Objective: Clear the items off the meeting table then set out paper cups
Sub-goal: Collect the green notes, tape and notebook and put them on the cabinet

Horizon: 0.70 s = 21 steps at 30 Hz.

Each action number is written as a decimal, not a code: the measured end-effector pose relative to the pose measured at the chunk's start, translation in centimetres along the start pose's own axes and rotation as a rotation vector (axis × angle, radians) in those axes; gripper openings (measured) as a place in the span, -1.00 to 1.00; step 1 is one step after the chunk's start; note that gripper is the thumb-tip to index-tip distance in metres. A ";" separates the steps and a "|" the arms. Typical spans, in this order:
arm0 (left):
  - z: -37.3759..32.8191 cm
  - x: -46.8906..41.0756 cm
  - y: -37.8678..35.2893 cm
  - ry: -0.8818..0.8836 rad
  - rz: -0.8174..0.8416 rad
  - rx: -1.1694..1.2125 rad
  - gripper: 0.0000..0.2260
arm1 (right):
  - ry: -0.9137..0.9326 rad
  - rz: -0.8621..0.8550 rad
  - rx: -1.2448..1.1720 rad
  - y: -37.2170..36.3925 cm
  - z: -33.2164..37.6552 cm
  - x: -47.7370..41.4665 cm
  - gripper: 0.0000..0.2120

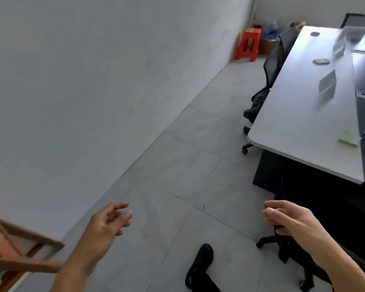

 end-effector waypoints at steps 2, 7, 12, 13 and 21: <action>-1.1 -4.3 -2.7 0.005 0.063 -0.022 -0.87 | -0.042 -0.011 -0.002 -0.9 -0.2 -3.7 -0.85; -6.7 -15.1 -6.7 -0.017 0.157 -0.106 -0.83 | -0.048 -0.084 0.003 -2.9 2.6 -13.9 -0.85; -13.9 -25.3 -10.0 -0.094 0.094 -0.073 -0.87 | 0.028 -0.097 0.071 -4.3 9.7 -23.6 -0.84; -14.9 -27.2 -11.5 -0.100 0.115 -0.058 -0.87 | 0.035 -0.113 0.053 -4.3 10.8 -25.4 -0.84; -21.2 -41.5 -25.3 -0.155 0.485 -0.190 -0.85 | -0.113 -0.371 0.023 -1.6 10.6 -34.1 -0.77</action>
Point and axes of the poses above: each hand's wrist, its own x-axis away from the middle knuckle, its own y-axis out of the back of the hand, z = x × y, the point moved 9 cm from there along -x, towards the middle knuckle, and after that the axes turned 13 degrees about -z, right-handed, at the moved point
